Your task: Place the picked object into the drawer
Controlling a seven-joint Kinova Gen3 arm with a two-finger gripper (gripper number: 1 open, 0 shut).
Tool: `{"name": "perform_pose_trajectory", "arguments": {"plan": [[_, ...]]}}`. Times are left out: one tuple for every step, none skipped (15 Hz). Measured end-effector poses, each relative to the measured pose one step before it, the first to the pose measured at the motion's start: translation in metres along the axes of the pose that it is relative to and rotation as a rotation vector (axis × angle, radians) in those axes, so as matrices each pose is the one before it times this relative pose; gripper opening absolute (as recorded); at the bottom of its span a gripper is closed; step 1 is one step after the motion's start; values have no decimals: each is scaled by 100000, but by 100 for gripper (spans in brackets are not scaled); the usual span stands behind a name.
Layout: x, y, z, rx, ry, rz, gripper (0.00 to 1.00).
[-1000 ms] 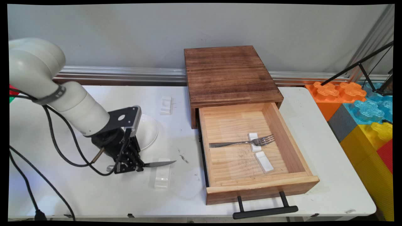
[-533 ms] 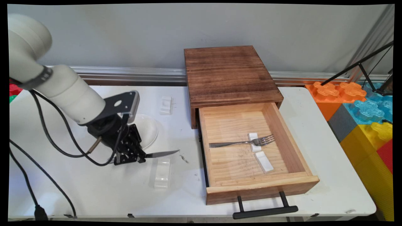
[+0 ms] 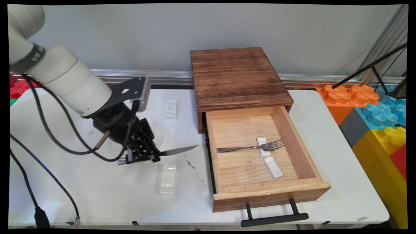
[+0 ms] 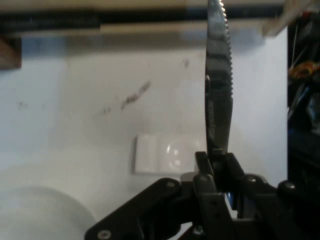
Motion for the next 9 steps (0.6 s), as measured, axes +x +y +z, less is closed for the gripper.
{"name": "perform_pose_trajectory", "arguments": {"plan": [[928,217,-249,-8,812,-530,0],[1014,215,-190,4,878,-468,0],[905,158,-85,-8,762,-348,0],[609,105,-13,-54,418,-165,0],[977,145,20,-72,762,-114,0],[1136,156,97,-142,746,44,0],[1174,149,178,-242,662,268,0],[831,99,163,-254,409,214,0],[831,105,204,-375,289,342,0]]}}
